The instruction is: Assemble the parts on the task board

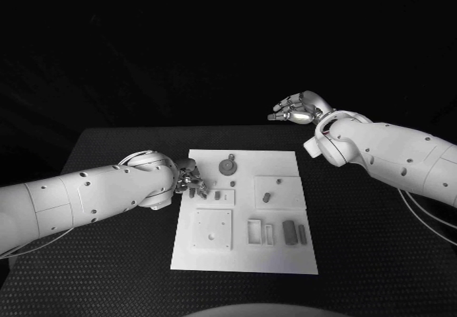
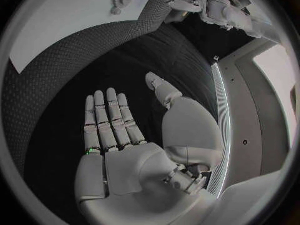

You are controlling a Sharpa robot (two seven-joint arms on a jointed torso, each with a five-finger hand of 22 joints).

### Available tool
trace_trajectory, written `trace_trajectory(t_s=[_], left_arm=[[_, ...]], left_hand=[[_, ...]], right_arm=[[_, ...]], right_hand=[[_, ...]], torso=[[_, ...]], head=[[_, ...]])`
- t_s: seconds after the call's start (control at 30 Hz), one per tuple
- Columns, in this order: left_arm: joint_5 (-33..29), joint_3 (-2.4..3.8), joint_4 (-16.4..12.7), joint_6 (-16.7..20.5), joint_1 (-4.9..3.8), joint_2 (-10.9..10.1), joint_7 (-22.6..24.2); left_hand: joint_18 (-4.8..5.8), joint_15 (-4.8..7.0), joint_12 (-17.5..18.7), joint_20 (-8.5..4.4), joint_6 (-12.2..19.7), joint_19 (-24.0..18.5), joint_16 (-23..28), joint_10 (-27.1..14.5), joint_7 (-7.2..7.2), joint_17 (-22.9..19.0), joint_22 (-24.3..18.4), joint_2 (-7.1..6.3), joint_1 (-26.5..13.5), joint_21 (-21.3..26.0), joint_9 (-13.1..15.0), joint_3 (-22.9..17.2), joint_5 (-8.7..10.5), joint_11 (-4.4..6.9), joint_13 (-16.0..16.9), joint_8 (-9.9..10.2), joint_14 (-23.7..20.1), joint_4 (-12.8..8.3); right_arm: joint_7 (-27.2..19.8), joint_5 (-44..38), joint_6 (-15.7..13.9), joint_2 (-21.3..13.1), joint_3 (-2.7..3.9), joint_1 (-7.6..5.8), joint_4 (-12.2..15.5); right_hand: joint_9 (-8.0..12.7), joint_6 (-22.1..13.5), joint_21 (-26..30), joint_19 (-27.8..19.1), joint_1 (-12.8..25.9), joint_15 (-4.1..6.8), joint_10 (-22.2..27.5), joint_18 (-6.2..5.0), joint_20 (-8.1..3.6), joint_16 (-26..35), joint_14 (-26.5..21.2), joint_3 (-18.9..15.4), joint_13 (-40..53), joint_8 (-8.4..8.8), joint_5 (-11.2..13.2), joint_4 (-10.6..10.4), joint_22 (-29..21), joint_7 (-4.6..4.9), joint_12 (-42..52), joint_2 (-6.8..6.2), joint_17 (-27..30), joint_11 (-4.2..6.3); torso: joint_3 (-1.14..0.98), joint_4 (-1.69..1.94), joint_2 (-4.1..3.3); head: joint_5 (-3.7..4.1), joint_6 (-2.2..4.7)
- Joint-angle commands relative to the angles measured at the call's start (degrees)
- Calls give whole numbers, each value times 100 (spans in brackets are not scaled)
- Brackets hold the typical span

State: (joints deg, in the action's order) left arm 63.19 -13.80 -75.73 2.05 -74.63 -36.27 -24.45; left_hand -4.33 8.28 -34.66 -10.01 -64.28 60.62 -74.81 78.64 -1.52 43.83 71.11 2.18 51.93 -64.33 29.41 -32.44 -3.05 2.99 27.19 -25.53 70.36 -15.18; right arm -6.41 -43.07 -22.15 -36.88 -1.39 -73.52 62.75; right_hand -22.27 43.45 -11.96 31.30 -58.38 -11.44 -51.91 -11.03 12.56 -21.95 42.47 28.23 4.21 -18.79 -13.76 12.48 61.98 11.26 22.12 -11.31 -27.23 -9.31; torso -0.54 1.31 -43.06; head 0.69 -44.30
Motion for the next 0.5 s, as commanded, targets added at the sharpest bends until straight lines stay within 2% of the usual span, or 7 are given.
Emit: trace_trajectory(t_s=[0.03, 0.37, 0.5], left_arm=[[113, 2, -8, -65, 2, 13, -7], [128, 3, 43, -78, 74, 81, 13], [129, 3, 42, -90, 84, 89, 14]], left_hand=[[-253, 234, -16, -376, -37, 20, -41, 222, 8, 6, 7, 3, 62, -6, 236, -34, -34, 164, 7, -250, 190, 1], [-252, 235, -17, -377, -41, 22, -44, 226, 9, 8, 9, 1, 59, -8, 236, -39, -43, 165, 9, -250, 193, 2], [-252, 236, -17, -377, -42, 23, -46, 227, 10, 8, 9, 2, 57, -8, 236, -41, -47, 165, 10, -249, 194, 3]], right_arm=[[-38, -52, 27, 15, 1, -1, -9], [-41, -52, 31, 20, 1, -1, -17], [-41, -52, 31, 16, 1, -1, -18]], right_hand=[[11, -48, 25, 13, -34, -4, 9, 93, 7, -23, -29, -16, -6, -37, -13, -4, 10, 27, -24, -16, 11, -32], [12, -49, 27, 13, -34, -4, 10, 93, 8, -23, -29, -16, -7, -38, -12, -4, 11, 27, -24, -16, 13, -32], [12, -49, 29, 13, -33, -4, 10, 94, 8, -24, -29, -17, -8, -38, -11, -4, 12, 27, -24, -16, 14, -33]], torso=[[-1, 0, -3], [6, -10, -6], [3, -10, -5]], head=[[2, -2], [8, -17], [11, -24]])
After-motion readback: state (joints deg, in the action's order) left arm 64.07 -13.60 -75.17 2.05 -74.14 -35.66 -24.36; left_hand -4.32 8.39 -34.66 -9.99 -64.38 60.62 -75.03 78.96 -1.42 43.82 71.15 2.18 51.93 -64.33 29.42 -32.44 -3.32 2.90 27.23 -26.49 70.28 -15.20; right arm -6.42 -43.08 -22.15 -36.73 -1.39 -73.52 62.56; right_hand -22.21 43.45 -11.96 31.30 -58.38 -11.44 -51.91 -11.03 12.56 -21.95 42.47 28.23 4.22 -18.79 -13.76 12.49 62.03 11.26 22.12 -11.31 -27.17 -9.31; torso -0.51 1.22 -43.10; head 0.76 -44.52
